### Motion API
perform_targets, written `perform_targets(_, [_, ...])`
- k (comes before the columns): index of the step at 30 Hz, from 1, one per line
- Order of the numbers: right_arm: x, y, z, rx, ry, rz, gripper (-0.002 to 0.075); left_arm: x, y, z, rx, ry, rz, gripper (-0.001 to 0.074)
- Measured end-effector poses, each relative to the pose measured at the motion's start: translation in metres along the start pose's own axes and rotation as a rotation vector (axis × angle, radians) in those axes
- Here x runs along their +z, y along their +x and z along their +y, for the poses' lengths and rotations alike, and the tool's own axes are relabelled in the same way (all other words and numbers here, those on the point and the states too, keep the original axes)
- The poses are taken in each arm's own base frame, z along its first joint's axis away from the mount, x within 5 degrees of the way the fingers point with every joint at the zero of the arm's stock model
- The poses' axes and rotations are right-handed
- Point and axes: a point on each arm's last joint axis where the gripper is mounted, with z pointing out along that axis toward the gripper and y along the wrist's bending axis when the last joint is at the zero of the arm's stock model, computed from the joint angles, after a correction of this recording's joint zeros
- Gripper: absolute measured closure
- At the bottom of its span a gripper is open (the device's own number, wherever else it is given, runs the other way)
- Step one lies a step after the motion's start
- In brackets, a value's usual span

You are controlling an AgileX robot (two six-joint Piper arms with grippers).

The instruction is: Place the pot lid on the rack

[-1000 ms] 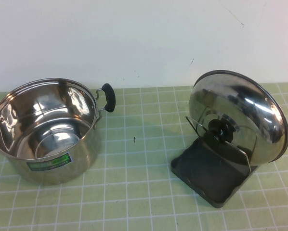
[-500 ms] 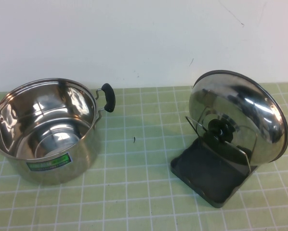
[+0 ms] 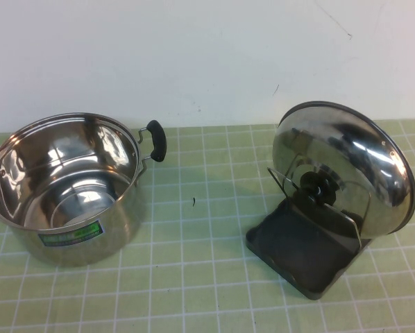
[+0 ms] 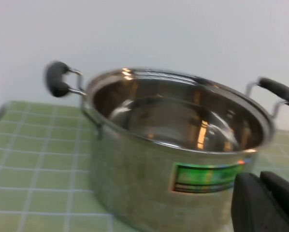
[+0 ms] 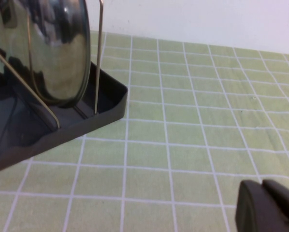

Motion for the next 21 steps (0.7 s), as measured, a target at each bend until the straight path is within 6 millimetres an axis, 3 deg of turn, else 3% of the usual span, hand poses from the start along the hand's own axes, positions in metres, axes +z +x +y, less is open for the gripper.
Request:
perform_targets(4, [0.000,0.000,0.000,0.000,0.000,0.000,0.0723,0.000,-0.002,0.005,0.006,-0.097,-0.031,0.0737])
perform_targets(10, [0.000,0.000,0.000,0.000,0.000,0.000,0.0726,-0.002,0.009,0.012,0.009,-0.210,0.080,0.0737])
perform_targets(13, [0.000,0.000,0.000,0.000,0.000,0.000,0.0726,-0.003,0.015,0.014,0.035,-0.227,0.158,0.0736])
perform_targets(21, [0.000,0.000,0.000,-0.001,0.000,0.000,0.0726,-0.003,0.015,0.014,0.070,-0.221,0.167,0.0737])
